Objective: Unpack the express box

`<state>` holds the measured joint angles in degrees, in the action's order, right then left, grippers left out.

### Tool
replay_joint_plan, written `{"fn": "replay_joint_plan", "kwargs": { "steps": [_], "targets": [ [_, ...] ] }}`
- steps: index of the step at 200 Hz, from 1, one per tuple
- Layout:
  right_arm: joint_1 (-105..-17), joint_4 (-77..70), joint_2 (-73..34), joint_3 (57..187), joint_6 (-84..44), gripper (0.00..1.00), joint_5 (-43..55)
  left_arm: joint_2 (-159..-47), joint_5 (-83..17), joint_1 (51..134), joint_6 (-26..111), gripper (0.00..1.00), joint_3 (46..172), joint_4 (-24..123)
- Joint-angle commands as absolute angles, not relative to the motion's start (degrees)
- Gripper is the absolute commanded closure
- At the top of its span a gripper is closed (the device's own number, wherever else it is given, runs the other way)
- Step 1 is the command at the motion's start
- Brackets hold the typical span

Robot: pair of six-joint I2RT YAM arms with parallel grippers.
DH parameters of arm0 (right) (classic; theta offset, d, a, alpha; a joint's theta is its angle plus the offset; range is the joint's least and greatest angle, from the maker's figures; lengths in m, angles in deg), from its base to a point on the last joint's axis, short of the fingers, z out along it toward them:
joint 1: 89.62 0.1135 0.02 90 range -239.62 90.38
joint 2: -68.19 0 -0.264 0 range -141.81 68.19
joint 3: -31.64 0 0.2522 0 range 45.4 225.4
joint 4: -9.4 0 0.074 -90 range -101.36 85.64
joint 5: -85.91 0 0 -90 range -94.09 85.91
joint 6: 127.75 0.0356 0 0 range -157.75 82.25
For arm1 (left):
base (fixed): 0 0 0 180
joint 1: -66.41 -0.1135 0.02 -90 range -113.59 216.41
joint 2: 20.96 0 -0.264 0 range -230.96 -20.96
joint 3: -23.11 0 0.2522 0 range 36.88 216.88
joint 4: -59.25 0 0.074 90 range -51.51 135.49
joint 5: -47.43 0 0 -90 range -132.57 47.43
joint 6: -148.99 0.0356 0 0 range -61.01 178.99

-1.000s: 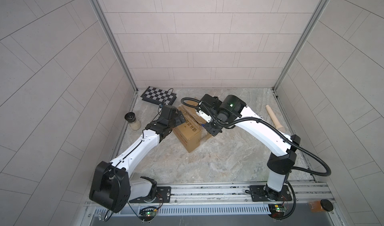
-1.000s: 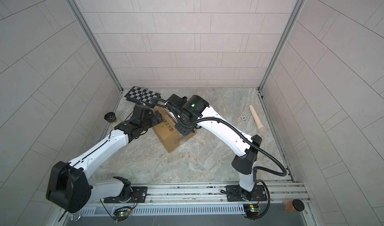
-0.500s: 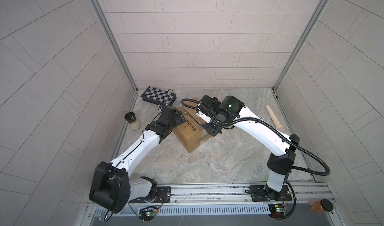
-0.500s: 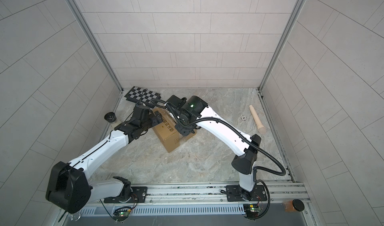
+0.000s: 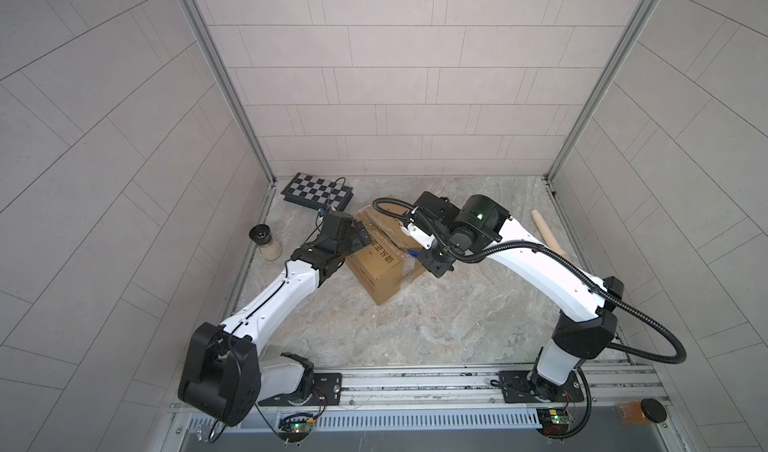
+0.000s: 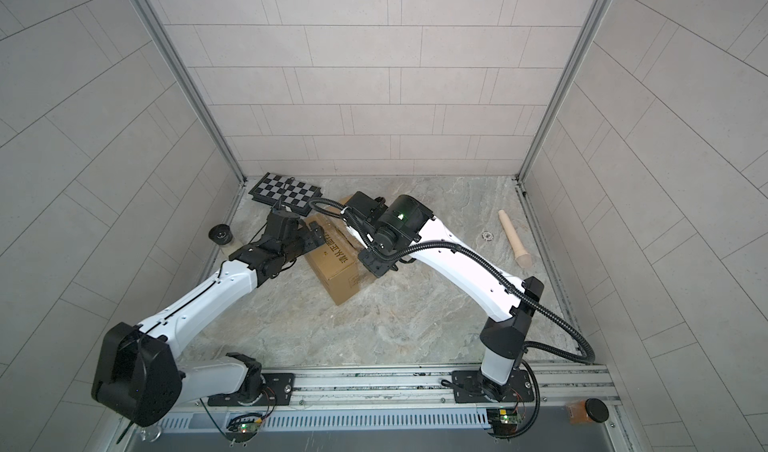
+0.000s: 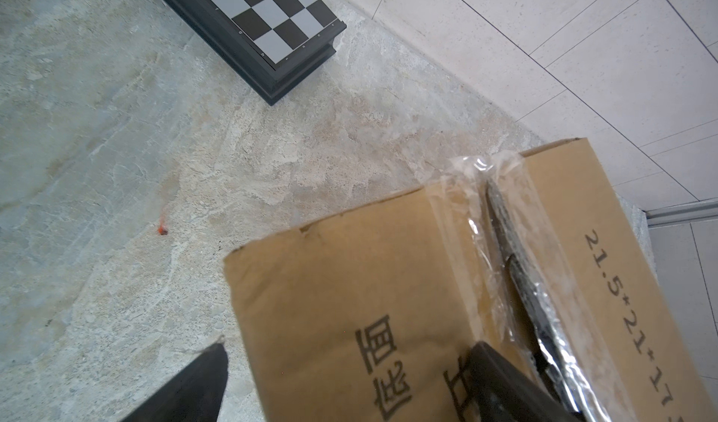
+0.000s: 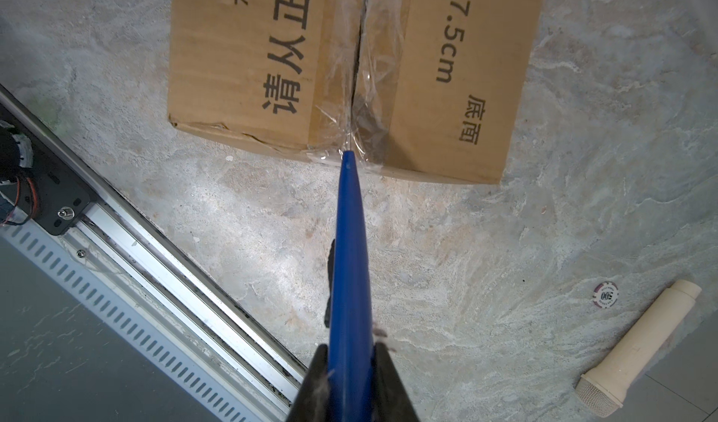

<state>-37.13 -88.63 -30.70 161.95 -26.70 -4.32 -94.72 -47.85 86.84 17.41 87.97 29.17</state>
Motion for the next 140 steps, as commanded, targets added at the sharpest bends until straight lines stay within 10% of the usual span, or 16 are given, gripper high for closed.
{"fn": "replay_joint_plan", "kwargs": {
  "steps": [1, 140],
  "targets": [
    [-36.8, -94.83, -31.44, 161.2, -26.73, 1.0, -2.3, -98.35, -51.67, 86.1, 18.74, 0.01, 84.49, 17.98],
    [-37.19, -91.79, -39.82, 167.53, -28.48, 1.0, -0.93, -97.12, -50.93, 86.12, 18.04, 0.01, 83.31, 18.93]
  ]
}}
